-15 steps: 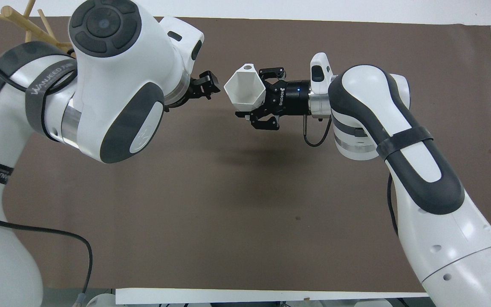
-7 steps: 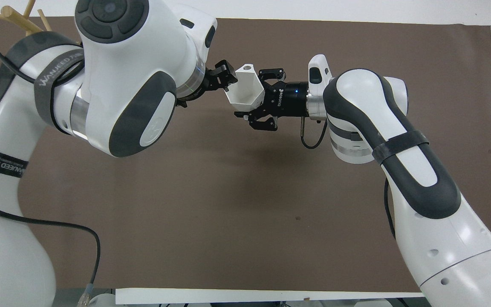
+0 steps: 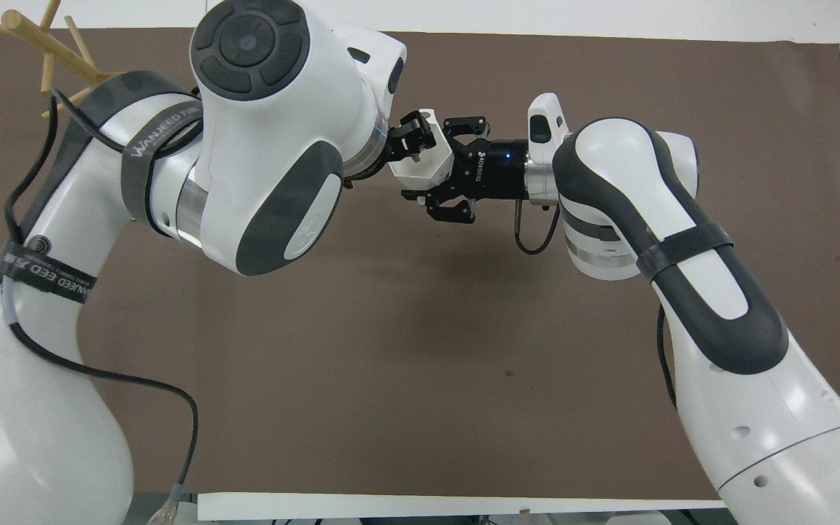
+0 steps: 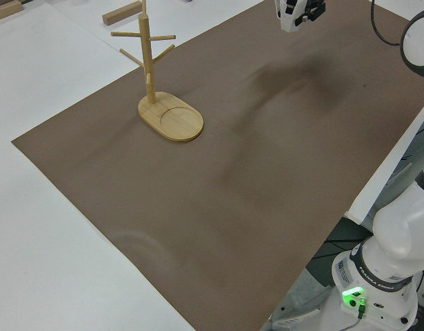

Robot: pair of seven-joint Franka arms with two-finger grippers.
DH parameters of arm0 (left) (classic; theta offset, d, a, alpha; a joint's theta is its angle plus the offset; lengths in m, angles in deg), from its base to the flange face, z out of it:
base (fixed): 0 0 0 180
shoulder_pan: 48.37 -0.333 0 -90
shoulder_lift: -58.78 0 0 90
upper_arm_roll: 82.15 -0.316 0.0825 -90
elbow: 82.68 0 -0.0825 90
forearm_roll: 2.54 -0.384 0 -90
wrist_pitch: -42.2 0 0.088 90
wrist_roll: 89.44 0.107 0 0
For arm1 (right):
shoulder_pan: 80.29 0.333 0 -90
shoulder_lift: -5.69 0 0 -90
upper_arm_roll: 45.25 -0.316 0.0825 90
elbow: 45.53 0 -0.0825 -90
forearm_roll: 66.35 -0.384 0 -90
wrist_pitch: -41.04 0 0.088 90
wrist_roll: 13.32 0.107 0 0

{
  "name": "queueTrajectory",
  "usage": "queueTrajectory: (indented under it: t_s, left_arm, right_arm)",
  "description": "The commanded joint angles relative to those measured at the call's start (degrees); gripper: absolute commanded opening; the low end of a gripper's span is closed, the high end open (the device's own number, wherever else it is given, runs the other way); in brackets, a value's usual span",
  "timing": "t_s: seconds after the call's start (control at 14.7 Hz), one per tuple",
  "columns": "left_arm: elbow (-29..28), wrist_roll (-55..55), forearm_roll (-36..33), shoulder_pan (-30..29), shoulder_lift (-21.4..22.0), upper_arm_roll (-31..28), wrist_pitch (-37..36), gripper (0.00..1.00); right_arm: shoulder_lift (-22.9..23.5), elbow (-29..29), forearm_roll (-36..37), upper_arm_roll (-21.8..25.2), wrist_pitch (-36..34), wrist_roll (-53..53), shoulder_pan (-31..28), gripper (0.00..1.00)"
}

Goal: Hang cup on rack
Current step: 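Grasp the cup with the left gripper beside the right gripper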

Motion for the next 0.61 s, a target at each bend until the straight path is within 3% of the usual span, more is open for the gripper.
queueTrajectory:
  t_s: [0.0,0.55]
  left_arm:
    - [-1.38,-2.08,2.95,0.49,-0.07,-0.84,1.80,0.03]
    - [-2.53,-2.89,2.88,0.75,-0.07,-1.02,4.18,0.00]
  right_arm:
    - [-0.82,0.93,-1.10,0.17,0.54,0.24,0.29,0.31]
    - [-0.82,0.93,-1.10,0.26,0.54,0.33,0.29,0.36]
